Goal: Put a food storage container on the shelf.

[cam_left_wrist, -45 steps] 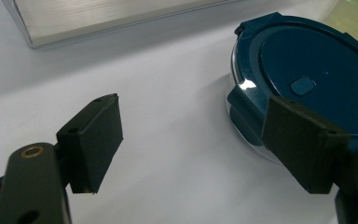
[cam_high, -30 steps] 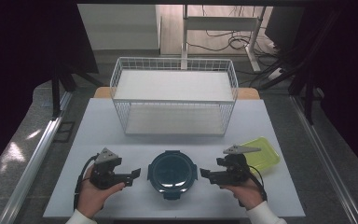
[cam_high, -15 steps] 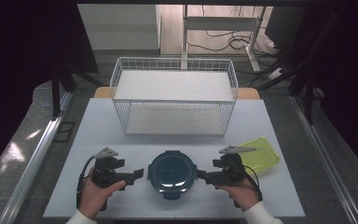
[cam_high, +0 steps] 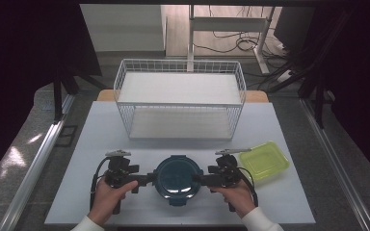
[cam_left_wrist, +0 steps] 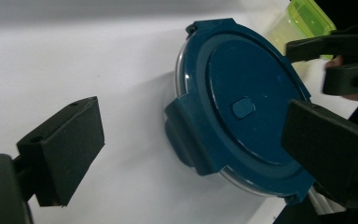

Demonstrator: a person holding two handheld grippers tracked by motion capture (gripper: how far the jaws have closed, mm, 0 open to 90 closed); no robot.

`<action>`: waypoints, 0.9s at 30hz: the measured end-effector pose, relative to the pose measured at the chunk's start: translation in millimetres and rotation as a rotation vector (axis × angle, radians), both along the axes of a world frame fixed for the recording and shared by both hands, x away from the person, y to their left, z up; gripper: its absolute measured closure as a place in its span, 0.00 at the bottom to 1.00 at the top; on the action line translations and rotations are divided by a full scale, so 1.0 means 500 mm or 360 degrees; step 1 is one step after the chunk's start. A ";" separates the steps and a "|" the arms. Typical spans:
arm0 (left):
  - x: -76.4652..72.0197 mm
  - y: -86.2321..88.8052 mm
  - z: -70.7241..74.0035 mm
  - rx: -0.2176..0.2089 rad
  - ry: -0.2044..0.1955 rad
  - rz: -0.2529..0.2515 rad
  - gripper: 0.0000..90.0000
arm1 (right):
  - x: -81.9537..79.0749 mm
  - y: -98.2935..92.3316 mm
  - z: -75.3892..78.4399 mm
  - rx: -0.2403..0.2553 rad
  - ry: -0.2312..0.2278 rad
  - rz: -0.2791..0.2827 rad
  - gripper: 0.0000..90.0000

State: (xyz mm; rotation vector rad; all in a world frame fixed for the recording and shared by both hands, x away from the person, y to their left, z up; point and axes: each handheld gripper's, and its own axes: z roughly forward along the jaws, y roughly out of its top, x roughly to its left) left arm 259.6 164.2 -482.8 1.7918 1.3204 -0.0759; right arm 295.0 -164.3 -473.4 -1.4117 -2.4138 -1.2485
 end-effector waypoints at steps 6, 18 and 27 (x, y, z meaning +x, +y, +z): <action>0.016 -0.016 -0.019 -0.0056 0.0078 -0.0029 0.07 | 0.015 0.010 -0.025 0.0029 0.0109 0.0002 0.15; 0.028 -0.030 -0.052 -0.0127 0.0172 -0.0062 0.10 | 0.017 0.017 -0.047 0.0088 0.0222 0.0001 0.13; 0.033 -0.039 -0.068 -0.0169 0.0228 -0.0092 0.13 | 0.018 0.020 -0.062 0.0176 0.0338 -0.0004 0.14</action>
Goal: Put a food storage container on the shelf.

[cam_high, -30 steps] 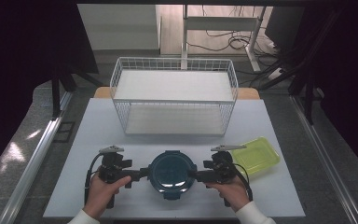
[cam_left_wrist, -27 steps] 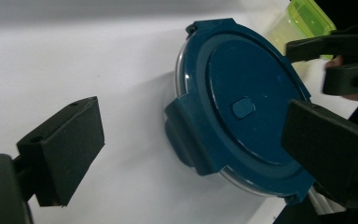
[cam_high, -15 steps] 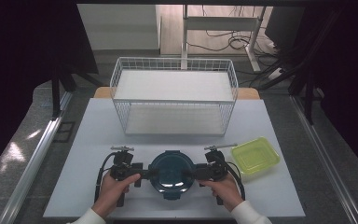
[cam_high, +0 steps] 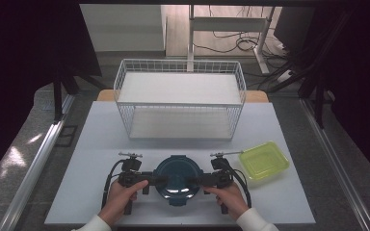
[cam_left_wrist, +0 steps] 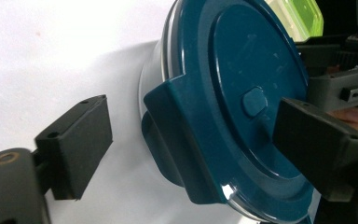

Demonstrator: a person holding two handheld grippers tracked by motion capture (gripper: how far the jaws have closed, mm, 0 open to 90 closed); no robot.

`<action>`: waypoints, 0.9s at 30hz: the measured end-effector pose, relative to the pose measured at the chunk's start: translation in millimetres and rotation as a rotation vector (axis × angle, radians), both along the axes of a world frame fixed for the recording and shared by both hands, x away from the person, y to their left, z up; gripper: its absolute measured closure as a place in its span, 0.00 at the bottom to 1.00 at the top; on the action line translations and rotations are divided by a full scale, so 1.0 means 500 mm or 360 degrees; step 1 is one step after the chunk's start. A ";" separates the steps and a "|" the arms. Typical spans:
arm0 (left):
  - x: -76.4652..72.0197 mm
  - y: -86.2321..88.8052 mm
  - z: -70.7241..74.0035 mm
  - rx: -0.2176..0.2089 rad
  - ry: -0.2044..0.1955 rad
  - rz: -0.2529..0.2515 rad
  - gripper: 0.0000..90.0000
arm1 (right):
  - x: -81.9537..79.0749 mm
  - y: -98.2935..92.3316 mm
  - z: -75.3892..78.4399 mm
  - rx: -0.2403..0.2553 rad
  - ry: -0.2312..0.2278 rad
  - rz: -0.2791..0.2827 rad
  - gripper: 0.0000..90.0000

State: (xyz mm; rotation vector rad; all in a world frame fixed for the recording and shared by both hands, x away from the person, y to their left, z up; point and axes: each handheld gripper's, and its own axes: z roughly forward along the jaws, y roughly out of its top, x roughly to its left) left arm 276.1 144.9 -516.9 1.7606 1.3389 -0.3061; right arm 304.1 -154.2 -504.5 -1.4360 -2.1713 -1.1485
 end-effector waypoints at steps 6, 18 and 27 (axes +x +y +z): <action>-0.001 -0.004 -0.007 -0.0076 0.0057 -0.0029 0.21 | -0.003 0.006 -0.002 0.0009 0.0028 0.0009 0.19; -0.007 -0.006 -0.001 -0.0125 0.0099 -0.0024 0.30 | -0.001 -0.011 0.001 0.0062 0.0104 -0.0045 0.30; -0.036 -0.014 0.023 -0.0073 -0.0010 0.0024 0.36 | -0.029 -0.017 0.016 0.0062 0.0057 -0.0097 0.34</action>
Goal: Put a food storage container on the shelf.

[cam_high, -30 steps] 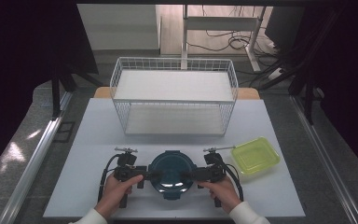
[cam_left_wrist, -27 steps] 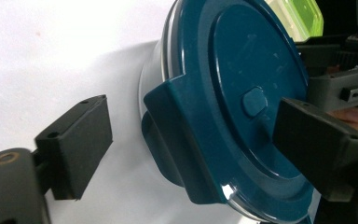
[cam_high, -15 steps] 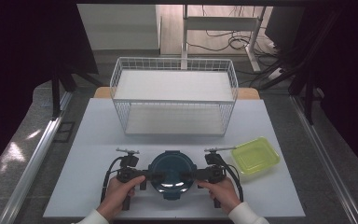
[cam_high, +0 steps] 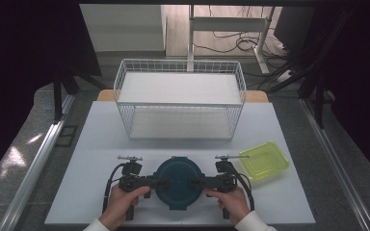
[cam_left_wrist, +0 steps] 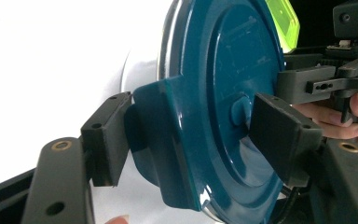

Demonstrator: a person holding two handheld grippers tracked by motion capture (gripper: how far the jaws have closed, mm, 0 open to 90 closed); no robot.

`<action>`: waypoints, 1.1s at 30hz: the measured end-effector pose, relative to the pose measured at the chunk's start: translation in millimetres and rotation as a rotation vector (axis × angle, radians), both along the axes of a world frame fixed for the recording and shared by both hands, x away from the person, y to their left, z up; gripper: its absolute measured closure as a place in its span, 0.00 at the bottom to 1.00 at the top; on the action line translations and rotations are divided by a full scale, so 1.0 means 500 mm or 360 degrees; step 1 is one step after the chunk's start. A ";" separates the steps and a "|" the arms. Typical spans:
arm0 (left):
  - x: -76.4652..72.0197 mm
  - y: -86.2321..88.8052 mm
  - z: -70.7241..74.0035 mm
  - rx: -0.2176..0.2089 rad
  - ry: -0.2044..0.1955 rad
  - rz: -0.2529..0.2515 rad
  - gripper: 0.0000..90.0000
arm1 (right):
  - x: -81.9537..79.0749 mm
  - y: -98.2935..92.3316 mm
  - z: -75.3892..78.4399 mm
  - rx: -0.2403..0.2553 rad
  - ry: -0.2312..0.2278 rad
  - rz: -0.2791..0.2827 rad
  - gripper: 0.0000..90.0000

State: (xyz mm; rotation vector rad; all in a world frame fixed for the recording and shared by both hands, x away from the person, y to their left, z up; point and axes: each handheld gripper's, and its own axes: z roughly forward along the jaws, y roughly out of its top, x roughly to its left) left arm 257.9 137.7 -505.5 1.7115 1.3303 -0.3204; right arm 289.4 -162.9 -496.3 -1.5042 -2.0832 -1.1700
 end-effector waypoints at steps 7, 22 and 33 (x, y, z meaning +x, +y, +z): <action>-0.007 0.000 0.007 -0.0004 -0.0017 0.0009 0.38 | -0.010 -0.002 0.005 -0.0006 -0.0020 -0.0003 0.35; -0.013 -0.001 0.019 0.0023 -0.0058 0.0015 0.42 | -0.011 -0.007 0.007 0.0030 -0.0007 -0.0044 0.36; -0.017 -0.006 0.022 0.0030 -0.0074 0.0007 0.42 | -0.012 -0.010 0.017 0.0020 -0.0058 -0.0060 0.36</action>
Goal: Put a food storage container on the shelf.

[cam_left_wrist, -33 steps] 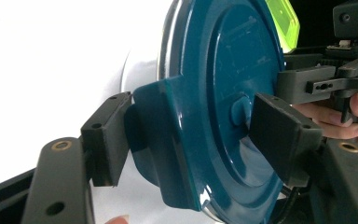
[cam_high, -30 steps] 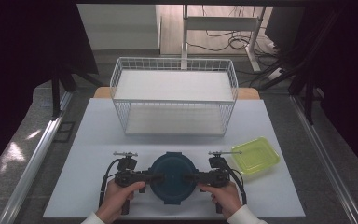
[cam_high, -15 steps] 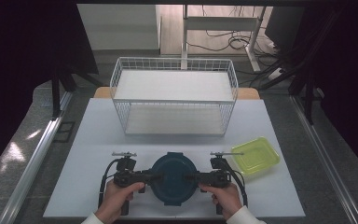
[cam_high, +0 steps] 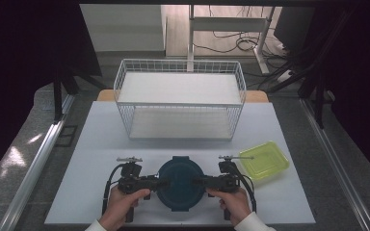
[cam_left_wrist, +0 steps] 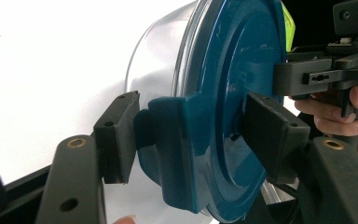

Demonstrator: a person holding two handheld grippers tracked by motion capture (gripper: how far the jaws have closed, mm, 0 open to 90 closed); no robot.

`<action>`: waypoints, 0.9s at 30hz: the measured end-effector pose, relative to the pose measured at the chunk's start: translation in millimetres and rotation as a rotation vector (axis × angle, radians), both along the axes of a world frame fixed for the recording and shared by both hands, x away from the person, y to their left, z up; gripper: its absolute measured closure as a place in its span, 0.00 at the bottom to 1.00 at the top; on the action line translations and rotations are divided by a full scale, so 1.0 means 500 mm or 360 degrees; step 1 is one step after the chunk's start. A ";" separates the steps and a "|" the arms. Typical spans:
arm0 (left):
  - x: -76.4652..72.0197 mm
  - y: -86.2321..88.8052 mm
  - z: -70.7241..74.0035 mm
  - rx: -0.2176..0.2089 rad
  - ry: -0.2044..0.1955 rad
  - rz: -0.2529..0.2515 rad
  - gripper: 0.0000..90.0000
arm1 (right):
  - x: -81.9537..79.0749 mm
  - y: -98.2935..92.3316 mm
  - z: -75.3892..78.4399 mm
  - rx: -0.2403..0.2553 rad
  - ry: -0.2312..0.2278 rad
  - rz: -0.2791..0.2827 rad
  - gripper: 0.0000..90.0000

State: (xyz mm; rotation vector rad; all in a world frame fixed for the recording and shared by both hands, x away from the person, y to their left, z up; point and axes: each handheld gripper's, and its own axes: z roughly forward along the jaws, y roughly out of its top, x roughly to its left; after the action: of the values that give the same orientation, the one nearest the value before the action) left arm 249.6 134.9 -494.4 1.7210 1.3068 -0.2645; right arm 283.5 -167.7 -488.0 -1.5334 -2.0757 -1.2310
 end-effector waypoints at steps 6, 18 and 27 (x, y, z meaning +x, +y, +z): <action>0.000 0.001 0.004 0.0006 -0.0012 -0.0002 0.42 | 0.000 0.001 0.004 0.0000 -0.0011 0.0002 0.36; 0.008 0.003 0.015 0.0006 -0.0023 -0.0024 0.42 | 0.000 0.003 0.018 -0.0021 -0.0066 0.0012 0.36; 0.030 -0.002 0.035 0.0003 -0.0041 -0.0038 0.42 | 0.018 -0.002 0.043 -0.0031 -0.0115 0.0009 0.36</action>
State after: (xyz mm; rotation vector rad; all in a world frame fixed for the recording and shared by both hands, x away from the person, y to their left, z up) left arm 264.6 133.9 -476.7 1.7374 1.2689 -0.2541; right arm 292.2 -168.5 -466.7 -1.5116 -2.1419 -1.2855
